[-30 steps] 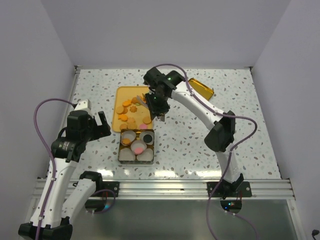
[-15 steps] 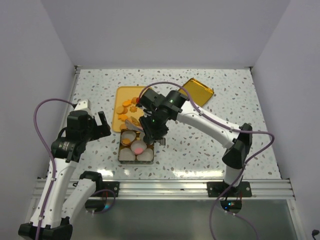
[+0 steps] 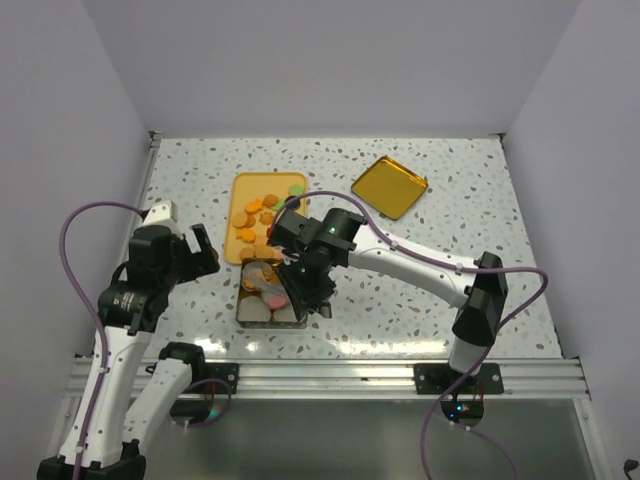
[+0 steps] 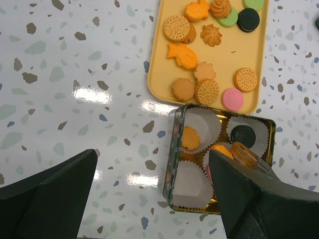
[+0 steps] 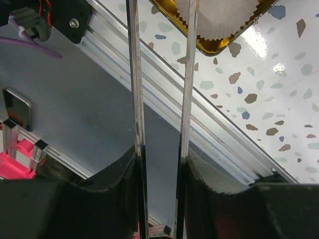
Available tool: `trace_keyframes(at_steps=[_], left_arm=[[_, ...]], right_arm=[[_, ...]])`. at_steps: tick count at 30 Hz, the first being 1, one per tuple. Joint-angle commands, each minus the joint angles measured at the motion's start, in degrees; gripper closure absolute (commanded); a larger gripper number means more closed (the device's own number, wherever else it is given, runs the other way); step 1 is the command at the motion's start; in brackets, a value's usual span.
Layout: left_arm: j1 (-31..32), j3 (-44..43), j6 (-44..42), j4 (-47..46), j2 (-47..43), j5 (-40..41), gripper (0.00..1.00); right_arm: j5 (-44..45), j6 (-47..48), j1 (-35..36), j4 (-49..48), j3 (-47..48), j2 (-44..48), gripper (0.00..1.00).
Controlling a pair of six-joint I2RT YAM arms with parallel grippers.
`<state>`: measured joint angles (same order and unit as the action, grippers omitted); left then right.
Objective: Pack the cookies
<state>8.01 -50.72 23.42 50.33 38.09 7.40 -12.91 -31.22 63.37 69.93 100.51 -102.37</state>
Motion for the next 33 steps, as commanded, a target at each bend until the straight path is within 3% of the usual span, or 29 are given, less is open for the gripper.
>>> trace_keyframes(at_steps=[1, 23, 33], left_arm=[[0.3, -0.1, 0.6, -2.1, -0.9, 1.0, 0.0], [0.4, 0.0, 0.0, -2.2, -2.6, 0.2, 0.0], [0.5, -0.1, 0.0, -2.1, -3.3, 0.3, 0.0]], right_arm=[[-0.6, -0.8, 1.0, -2.4, -0.1, 2.5, 0.71], [2.7, -2.8, 7.6, -6.0, -1.9, -3.0, 0.71], [5.5, -1.6, 7.6, -4.5, 0.0, -6.2, 0.56]])
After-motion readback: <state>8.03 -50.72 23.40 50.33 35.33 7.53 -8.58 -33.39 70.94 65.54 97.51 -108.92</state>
